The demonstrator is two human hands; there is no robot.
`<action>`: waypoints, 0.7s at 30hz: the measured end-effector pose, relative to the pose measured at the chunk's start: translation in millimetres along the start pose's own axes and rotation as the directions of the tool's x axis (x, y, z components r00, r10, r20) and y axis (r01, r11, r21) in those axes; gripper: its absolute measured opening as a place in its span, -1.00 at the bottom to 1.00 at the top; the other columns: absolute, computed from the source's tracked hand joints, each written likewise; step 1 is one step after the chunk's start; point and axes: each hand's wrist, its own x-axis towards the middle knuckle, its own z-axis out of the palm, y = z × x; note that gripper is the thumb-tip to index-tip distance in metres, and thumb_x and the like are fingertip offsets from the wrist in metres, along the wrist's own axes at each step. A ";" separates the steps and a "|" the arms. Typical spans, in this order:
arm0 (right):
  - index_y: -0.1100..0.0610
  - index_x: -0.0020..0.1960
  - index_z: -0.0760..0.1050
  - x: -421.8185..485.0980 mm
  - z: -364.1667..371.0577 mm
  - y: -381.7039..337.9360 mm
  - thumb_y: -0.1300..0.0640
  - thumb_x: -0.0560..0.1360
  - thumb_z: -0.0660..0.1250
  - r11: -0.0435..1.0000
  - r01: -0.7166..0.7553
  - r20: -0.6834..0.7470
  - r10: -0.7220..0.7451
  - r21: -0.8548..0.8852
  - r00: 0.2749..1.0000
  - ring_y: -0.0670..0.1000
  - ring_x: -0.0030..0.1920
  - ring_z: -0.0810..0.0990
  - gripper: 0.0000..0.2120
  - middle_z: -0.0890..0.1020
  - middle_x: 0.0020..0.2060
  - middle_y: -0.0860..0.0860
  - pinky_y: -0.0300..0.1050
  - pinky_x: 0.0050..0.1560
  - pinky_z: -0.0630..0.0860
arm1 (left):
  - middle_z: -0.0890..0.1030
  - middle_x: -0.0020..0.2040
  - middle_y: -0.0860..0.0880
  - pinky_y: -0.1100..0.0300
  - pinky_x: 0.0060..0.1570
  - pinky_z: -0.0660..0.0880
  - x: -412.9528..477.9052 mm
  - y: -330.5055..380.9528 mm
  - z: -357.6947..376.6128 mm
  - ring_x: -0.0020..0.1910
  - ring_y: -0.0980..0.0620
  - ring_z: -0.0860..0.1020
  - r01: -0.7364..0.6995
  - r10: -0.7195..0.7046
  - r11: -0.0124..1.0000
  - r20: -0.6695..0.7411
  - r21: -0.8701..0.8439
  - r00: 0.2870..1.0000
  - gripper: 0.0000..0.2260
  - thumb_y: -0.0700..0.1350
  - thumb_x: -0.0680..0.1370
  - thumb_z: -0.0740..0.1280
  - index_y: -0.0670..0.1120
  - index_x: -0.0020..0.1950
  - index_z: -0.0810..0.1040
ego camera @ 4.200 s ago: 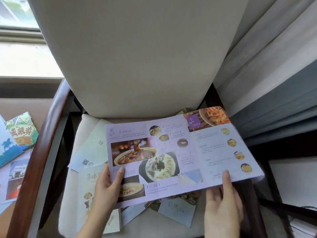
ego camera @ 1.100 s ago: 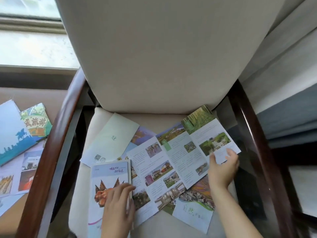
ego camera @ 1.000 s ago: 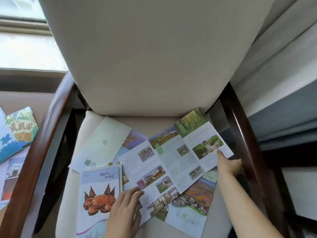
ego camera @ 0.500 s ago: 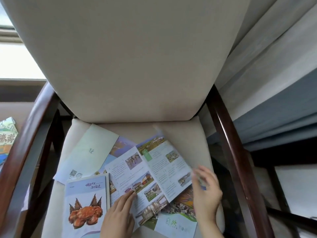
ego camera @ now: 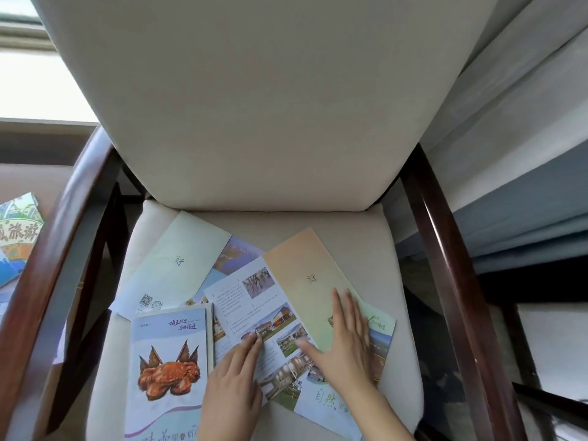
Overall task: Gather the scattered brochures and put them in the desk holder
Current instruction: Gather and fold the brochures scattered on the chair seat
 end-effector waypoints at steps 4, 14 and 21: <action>-0.11 0.47 -0.49 -3.0 5.5 -12.6 -0.45 0.36 0.18 0.994 -0.028 0.067 0.035 -0.102 0.997 0.03 0.52 -0.38 0.05 -0.41 0.50 -0.01 0.08 0.55 -0.13 | 0.61 0.24 0.00 0.13 0.20 0.32 -6.4 8.1 1.6 0.13 0.01 0.64 0.015 -0.018 0.997 0.039 0.070 0.999 -0.22 -0.11 -0.02 0.58 -0.08 0.23 0.61; 0.04 0.21 0.60 -55.0 6.8 -67.7 0.27 0.33 0.53 0.989 0.134 -0.164 -0.121 0.068 0.979 -0.04 0.12 0.65 -0.54 0.66 0.15 -0.05 -0.10 -0.05 0.62 | 0.53 0.30 0.03 -0.05 0.27 0.42 -5.9 -13.2 -9.2 0.26 -0.07 0.52 0.100 -0.133 0.981 -0.198 -0.166 0.971 -0.54 -0.14 0.39 0.27 0.00 0.30 0.51; 0.08 0.05 0.67 -66.3 -19.0 -66.2 0.29 0.32 0.52 0.993 -0.013 -0.339 0.053 0.119 0.939 0.10 -0.33 0.67 -0.67 0.73 -0.26 0.06 -0.06 -0.43 0.59 | 0.34 0.48 -0.03 -0.15 0.38 0.24 -18.6 -47.0 -15.9 0.43 -0.10 0.32 0.403 -0.405 0.914 -0.145 -0.044 0.903 -0.26 0.25 0.30 0.11 -0.04 0.43 0.39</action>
